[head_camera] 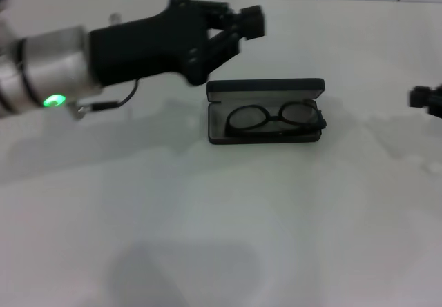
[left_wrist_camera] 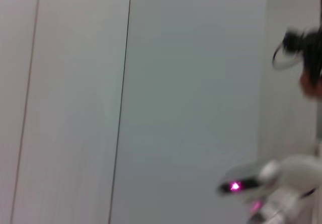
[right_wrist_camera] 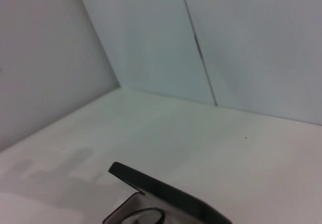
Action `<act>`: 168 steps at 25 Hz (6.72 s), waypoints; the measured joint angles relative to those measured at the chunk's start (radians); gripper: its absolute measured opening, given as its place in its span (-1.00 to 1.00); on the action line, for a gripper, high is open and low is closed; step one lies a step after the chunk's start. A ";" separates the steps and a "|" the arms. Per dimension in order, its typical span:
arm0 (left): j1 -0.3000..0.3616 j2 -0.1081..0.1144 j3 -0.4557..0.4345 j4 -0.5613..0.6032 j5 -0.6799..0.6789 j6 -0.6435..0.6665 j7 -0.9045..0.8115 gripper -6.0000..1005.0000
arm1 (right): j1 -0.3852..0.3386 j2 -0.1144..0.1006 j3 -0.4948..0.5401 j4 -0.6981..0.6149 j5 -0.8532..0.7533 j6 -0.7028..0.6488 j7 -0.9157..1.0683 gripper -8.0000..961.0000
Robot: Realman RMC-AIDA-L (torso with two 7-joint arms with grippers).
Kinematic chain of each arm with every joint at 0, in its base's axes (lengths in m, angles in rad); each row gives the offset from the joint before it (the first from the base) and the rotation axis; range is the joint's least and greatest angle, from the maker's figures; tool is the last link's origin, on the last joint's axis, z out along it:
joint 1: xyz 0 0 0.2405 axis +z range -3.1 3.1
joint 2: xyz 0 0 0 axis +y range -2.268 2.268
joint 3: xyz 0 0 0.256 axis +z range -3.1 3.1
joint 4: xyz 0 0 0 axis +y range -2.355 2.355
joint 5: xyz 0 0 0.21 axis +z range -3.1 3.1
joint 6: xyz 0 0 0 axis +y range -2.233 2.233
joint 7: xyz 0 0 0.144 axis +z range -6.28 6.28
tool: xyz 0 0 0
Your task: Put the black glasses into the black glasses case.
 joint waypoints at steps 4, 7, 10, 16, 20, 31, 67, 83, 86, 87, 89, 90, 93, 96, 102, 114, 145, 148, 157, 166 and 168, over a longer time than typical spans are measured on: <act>0.085 -0.005 -0.041 -0.015 -0.002 0.087 0.010 -0.84 | 0.112 -0.001 -0.030 0.098 -0.072 0.067 0.000 -0.79; 0.121 -0.013 -0.043 -0.045 0.002 0.094 0.041 -0.84 | 0.178 0.000 -0.041 0.178 -0.132 0.115 0.000 -0.79; 0.126 -0.020 -0.043 -0.091 0.004 0.096 0.071 -0.84 | 0.203 0.001 -0.070 0.223 -0.144 0.148 0.000 -0.79; 0.130 -0.025 -0.045 -0.113 -0.001 0.098 0.086 -0.83 | 0.261 0.003 -0.145 0.300 -0.157 0.218 0.008 -0.78; 0.126 -0.027 -0.045 -0.121 -0.002 0.098 0.091 -0.83 | 0.280 0.007 -0.192 0.328 -0.154 0.269 0.009 -0.78; 0.122 -0.030 -0.048 -0.122 -0.004 0.100 0.091 -0.83 | 0.310 0.011 -0.219 0.386 -0.152 0.354 0.007 -0.76; -0.260 -0.002 -0.081 -0.136 0.416 -0.326 -0.149 -0.72 | -0.212 0.002 -0.221 -0.078 0.228 0.120 -0.019 -0.72; -0.359 -0.056 -0.070 -0.163 0.619 -0.511 -0.244 -0.61 | -0.197 0.002 -0.205 -0.015 0.226 0.115 -0.064 -0.70; -0.367 -0.056 -0.070 -0.190 0.621 -0.530 -0.237 -0.61 | -0.186 0.002 -0.205 -0.001 0.225 0.117 -0.073 -0.69; -0.369 -0.056 -0.069 -0.198 0.621 -0.535 -0.235 -0.61 | -0.184 0.002 -0.206 0.003 0.225 0.118 -0.076 -0.69; -0.373 -0.056 -0.068 -0.207 0.624 -0.542 -0.232 -0.61 | -0.181 0.002 -0.206 0.008 0.225 0.125 -0.077 -0.69; -0.375 -0.056 -0.067 -0.212 0.627 -0.548 -0.230 -0.61 | -0.181 0.002 -0.206 0.009 0.225 0.128 -0.078 -0.69; -0.377 -0.059 -0.067 -0.225 0.630 -0.568 -0.218 -0.61 | -0.179 0.002 -0.206 0.012 0.225 0.131 -0.081 -0.69; -0.380 -0.060 -0.060 -0.237 0.630 -0.580 -0.211 -0.61 | -0.173 0.002 -0.205 0.023 0.225 0.136 -0.087 -0.68; -0.381 -0.060 -0.013 -0.239 0.621 -0.590 -0.214 -0.61 | -0.168 0.002 -0.204 0.036 0.225 0.147 -0.090 -0.67; -0.381 -0.060 -0.005 -0.240 0.622 -0.575 -0.218 -0.61 | -0.168 0.002 -0.204 0.037 0.225 0.153 -0.090 -0.66; -0.250 -0.058 0.053 -0.081 0.552 -0.249 -0.205 -0.59 | -0.185 0.002 -0.181 0.027 0.234 0.038 -0.109 -0.62; -0.148 -0.054 0.051 0.092 0.433 -0.107 -0.240 -0.56 | -0.171 0.003 -0.129 0.048 0.242 -0.068 -0.176 -0.62; 0.079 -0.018 -0.129 0.256 0.272 0.289 -0.169 -0.23 | -0.125 0.013 -0.374 0.123 0.527 -0.255 -0.413 -0.41; 0.153 0.004 -0.161 0.211 0.297 0.321 -0.155 0.19 | -0.043 0.014 -0.487 0.140 0.606 -0.257 -0.416 0.31; 0.159 0.008 -0.164 0.192 0.301 0.324 -0.138 0.26 | -0.043 0.015 -0.494 0.140 0.609 -0.261 -0.416 0.41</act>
